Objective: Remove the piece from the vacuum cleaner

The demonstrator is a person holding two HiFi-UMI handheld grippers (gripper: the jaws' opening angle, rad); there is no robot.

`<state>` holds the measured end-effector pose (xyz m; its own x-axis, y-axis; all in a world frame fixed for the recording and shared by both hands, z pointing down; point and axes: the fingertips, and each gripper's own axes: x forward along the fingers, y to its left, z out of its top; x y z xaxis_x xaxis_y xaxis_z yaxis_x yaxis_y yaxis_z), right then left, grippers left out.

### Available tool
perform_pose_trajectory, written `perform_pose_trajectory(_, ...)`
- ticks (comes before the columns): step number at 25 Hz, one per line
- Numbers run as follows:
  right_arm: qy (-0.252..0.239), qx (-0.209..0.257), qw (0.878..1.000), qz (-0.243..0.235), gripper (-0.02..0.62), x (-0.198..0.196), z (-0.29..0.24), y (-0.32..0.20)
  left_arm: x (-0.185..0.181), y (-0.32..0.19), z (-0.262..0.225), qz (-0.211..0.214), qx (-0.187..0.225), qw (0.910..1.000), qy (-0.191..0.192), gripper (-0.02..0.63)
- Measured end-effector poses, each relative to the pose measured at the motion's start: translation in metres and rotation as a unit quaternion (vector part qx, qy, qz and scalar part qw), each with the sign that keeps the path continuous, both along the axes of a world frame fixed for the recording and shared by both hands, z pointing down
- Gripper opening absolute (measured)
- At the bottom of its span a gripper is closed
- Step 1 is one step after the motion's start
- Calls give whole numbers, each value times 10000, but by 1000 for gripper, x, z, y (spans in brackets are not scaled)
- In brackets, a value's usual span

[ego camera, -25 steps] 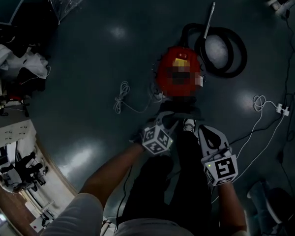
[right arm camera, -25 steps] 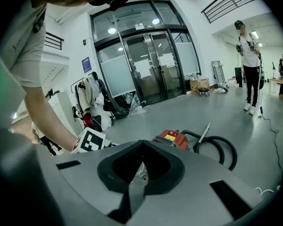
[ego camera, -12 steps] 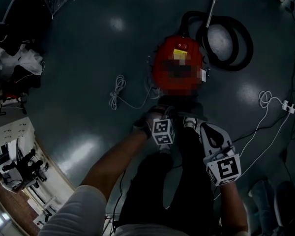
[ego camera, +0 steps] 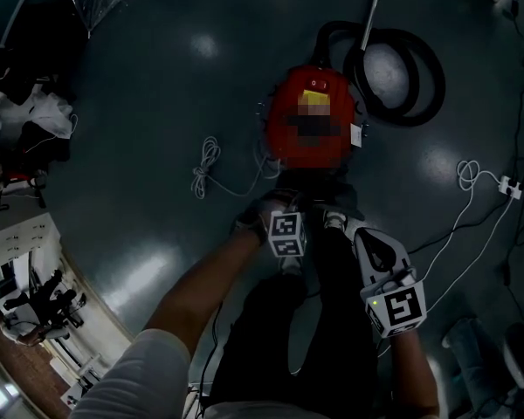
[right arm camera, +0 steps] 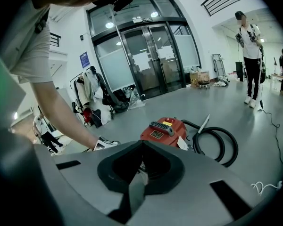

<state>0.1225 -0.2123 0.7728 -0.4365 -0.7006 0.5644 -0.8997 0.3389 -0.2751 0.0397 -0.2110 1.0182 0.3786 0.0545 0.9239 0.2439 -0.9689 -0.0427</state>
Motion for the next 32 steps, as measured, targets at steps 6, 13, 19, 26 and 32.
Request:
perform_pose_trajectory(6,31,-29,10000,-15,17,-8,-6,8,-4,20,-6,223,-171,9996,21,29)
perform_pose_trajectory(13,42,-64,10000,4,17,-19,-29,20,-16,34,-37,111,-263,9995,99,29)
perform_pose_trajectory(19,33,150,9999,32,17,-38,-104,37,-38,59,-129,-93,-279,9991,310,29)
perform_pose_trajectory(26,-166,365,9991,147,17,-72,-219,81,-68,108,-275,-271,-344,9973,595,29)
perform_pose_trajectory(32,-64,391,9988,285,17,-89,-299,128,-89,160,-395,-428,-450,9947,821,29)
